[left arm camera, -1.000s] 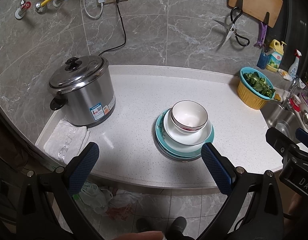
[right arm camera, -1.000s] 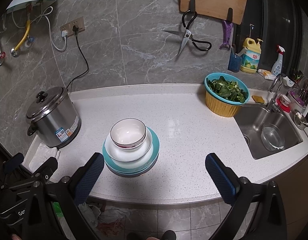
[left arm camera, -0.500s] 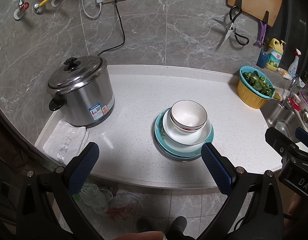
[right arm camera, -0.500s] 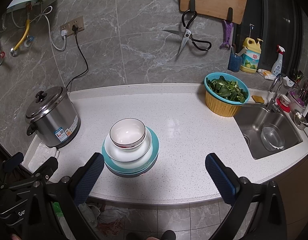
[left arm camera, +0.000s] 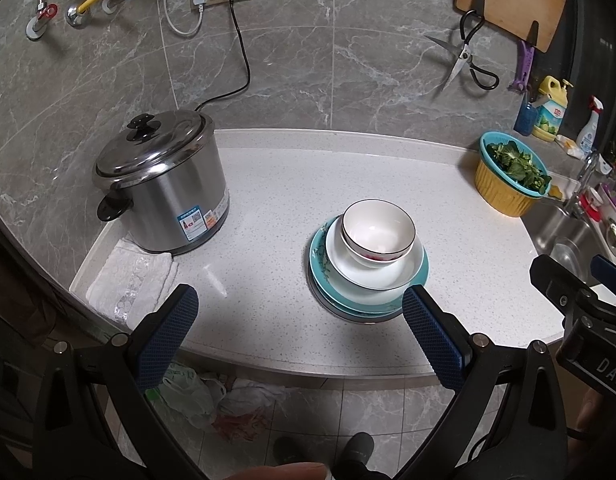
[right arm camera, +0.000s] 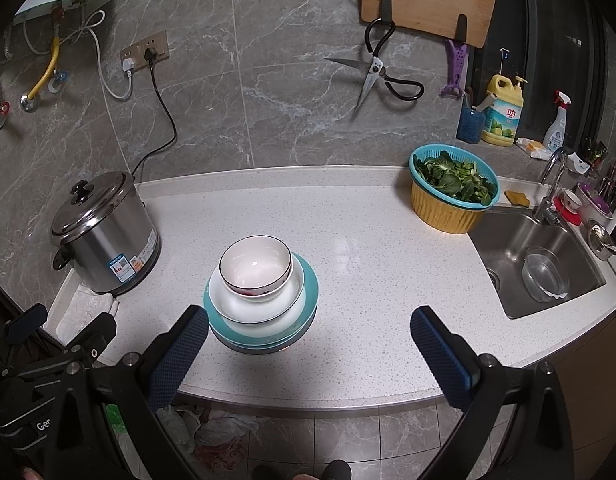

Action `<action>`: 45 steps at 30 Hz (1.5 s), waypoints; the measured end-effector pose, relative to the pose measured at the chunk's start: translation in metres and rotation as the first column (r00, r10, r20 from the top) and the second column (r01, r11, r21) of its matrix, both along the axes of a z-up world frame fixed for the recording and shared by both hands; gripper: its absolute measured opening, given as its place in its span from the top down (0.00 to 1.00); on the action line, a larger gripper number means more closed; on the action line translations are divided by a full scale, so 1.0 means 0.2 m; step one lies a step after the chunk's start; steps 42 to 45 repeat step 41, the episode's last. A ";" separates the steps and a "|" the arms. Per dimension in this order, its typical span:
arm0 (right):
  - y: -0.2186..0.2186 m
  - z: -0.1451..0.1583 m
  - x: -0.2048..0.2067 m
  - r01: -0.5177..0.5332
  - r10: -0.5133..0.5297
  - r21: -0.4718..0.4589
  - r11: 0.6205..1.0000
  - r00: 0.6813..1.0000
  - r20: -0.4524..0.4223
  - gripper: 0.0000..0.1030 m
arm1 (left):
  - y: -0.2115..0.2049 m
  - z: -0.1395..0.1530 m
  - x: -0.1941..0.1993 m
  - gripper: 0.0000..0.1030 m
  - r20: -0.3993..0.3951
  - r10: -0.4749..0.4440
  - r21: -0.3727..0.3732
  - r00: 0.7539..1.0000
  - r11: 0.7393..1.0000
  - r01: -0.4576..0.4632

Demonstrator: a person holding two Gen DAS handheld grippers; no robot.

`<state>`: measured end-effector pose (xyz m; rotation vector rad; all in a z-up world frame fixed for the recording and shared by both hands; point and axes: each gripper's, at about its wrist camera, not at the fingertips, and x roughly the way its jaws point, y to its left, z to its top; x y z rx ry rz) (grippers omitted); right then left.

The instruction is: Organize plates and bowls

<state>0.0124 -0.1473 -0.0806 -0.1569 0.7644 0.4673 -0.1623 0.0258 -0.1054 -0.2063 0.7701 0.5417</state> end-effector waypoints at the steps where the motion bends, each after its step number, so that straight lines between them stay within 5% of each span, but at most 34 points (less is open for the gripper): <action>1: 0.00 0.00 0.00 0.000 0.000 0.000 1.000 1.000 0.000 0.00 | 0.00 0.00 0.00 0.00 0.000 -0.001 0.001 1.000 1.000 0.001; 45: -0.01 -0.01 0.03 -0.011 0.011 -0.006 1.000 1.000 -0.007 0.00 | 0.05 -0.01 0.06 0.00 0.001 -0.011 0.001 1.000 1.000 0.011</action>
